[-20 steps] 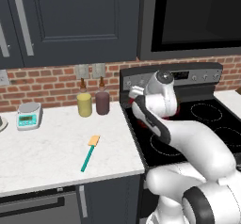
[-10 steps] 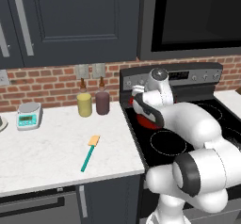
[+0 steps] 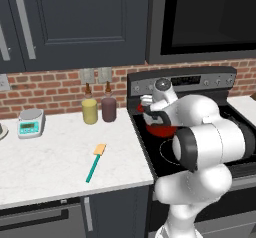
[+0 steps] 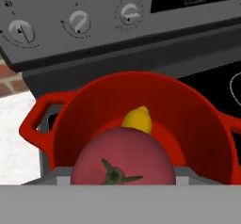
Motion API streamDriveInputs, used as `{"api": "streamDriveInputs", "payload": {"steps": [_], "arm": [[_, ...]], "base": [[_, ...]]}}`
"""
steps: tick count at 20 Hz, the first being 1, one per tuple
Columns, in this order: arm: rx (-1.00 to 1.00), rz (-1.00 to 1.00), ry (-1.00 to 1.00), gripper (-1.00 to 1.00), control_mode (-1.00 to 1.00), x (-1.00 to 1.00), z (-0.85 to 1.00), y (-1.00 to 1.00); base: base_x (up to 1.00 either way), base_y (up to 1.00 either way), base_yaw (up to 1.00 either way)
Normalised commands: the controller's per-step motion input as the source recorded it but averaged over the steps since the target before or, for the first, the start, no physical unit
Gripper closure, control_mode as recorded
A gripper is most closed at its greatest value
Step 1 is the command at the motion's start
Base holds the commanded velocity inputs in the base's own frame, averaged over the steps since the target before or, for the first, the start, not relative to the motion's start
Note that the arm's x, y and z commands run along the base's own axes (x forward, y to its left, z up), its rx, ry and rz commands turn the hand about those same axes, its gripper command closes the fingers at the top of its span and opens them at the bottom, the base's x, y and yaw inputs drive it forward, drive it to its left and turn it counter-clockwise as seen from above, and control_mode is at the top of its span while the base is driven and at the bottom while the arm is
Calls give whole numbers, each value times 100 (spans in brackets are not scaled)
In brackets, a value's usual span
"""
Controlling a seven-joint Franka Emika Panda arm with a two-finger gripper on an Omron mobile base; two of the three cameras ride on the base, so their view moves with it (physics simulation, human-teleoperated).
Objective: Put the lemon and tomato in the pot. Retrieve the spatula and lightly stir the vegetables in the pot.
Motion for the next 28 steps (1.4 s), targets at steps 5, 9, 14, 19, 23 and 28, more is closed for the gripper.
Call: {"api": "streamDriveInputs", "payload": {"steps": [5,9,14,19,23,28], "arm": [[0,0,13,100,-100,58,-14,-29],[0,0,18,100,-100,48,-29,-25],[0,0,13,100,-100,21,-38,-8],[0,0,10,-100,-100,5,-31,0],[0,0,4,-100,-100,0,-19,-16],[0,0,0,-100,-100,0,-4,-18]], "base": [[0,0,0],[0,0,0],[0,0,0],[0,0,0],[0,0,0],[0,0,0]]}}
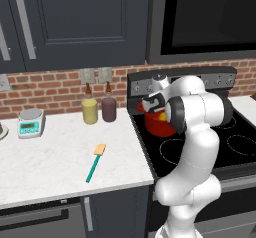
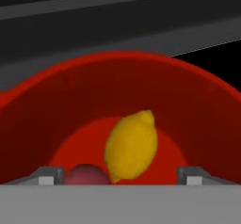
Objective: Put the lemon and tomato in the pot. Retrieve the spatula and lightly stir the vegetables in the pot.
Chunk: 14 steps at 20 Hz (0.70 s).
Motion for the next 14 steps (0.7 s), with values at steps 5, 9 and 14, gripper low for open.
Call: {"api": "streamDriveInputs", "payload": {"steps": [5,9,14], "arm": [[0,0,0,-100,-100,-26,11,-4],[0,0,-4,-100,-100,-55,14,0],[0,0,-10,-100,-100,-64,15,4]], "base": [[0,0,0],[0,0,0],[0,0,0]]}}
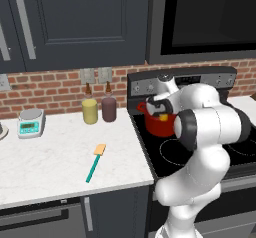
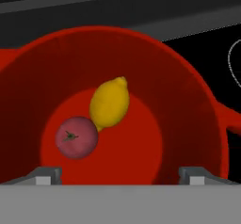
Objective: Put the lemon and tomato in the pot. Retrieve the spatula and lightly stir the vegetables in the pot.
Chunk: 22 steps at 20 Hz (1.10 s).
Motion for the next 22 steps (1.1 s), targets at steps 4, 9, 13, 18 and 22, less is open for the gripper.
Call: {"api": "streamDriveInputs", "payload": {"steps": [4,9,13,18,22], "arm": [[0,0,-10,-100,-100,-44,29,1],[0,0,-13,-100,-100,-34,83,13],[0,0,-5,-100,-100,-43,100,45],[0,0,3,-100,-100,-71,82,73],[0,0,12,-100,-100,-85,20,98]], "base": [[0,0,0],[0,0,0],[0,0,0],[0,0,0],[0,0,0]]}}
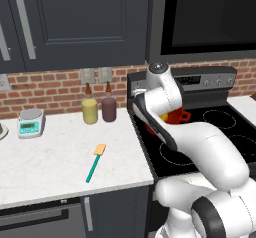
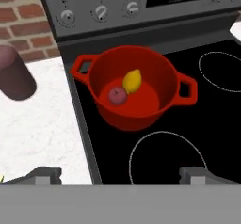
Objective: Put the lemon and tomato in the pot. Retrieve the spatula and lightly stir the vegetables in the pot.
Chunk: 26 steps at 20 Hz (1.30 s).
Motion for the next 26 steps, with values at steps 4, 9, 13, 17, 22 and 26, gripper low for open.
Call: {"api": "streamDriveInputs", "payload": {"steps": [4,9,13,17,22,26], "arm": [[2,0,17,-100,-100,-79,0,100],[5,0,17,-100,-100,-67,-6,100],[5,0,15,-100,-100,-54,-27,100],[3,-1,14,-100,-100,-35,-45,98],[6,-2,14,-100,-100,-9,-63,68],[8,-1,12,-100,-100,0,-63,42]], "base": [[0,0,0],[0,0,0],[0,0,0],[0,0,0],[0,0,0],[0,0,0]]}}
